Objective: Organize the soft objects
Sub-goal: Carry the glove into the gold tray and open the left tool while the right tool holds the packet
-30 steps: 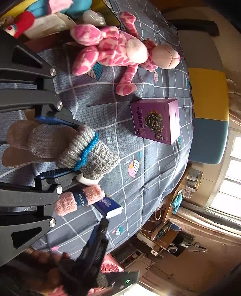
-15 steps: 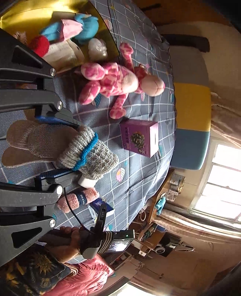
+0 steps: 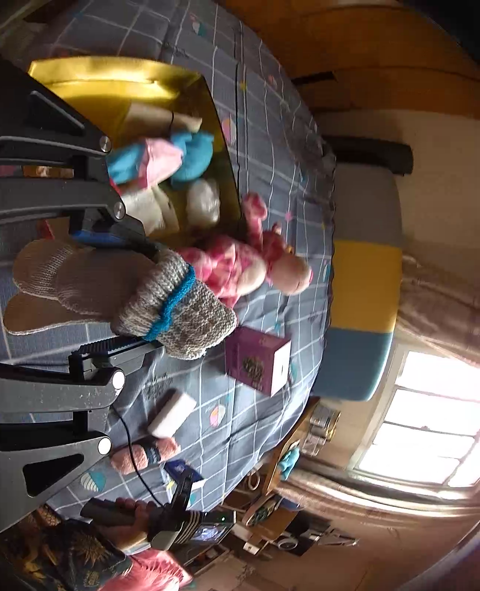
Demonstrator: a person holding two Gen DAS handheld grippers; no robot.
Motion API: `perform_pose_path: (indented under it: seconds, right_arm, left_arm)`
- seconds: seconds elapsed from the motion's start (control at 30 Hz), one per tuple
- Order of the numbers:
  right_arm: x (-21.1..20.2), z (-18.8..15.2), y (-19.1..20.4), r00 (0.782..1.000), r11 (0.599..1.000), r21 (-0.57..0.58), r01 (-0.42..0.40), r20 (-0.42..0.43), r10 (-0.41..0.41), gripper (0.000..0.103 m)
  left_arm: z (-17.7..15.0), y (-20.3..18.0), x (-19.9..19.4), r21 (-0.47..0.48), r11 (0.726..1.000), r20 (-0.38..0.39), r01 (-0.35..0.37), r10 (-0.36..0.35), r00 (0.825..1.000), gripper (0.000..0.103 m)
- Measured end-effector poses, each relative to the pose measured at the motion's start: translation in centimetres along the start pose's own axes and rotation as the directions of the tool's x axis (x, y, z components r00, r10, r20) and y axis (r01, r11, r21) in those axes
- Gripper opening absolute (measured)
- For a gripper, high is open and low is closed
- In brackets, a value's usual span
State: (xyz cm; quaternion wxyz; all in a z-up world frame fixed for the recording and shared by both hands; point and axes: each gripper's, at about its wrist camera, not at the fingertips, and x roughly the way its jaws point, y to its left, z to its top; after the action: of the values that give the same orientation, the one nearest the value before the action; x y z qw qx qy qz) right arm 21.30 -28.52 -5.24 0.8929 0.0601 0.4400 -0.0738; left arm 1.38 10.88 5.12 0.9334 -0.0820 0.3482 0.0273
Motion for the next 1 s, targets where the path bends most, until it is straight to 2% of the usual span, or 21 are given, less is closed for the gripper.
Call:
perform_pose_path:
  seconds: [0.27,0.83,1.0]
  right_arm:
    - [0.2,-0.1,0.0,1.000,1.000,-0.012,0.012,-0.003,-0.012,0.023]
    - [0.6,-0.2,0.2,0.999,0.999,-0.031,0.028,-0.015,-0.028,0.023]
    - [0.5,-0.3,0.1,0.999,0.999,-0.034,0.031,-0.013,-0.031,0.023]
  left_arm:
    - [-0.5,2.7,-1.1,-0.038,0.997,0.011,-0.064,0.065,0.998,0.040]
    - [-1.5,5.8,-1.2,-0.080,0.989,-0.009,-0.122,0.121,0.993,0.040]
    - [-2.6,8.8,-1.5,-0.135,0.982,-0.040,-0.133,0.129,0.991,0.040]
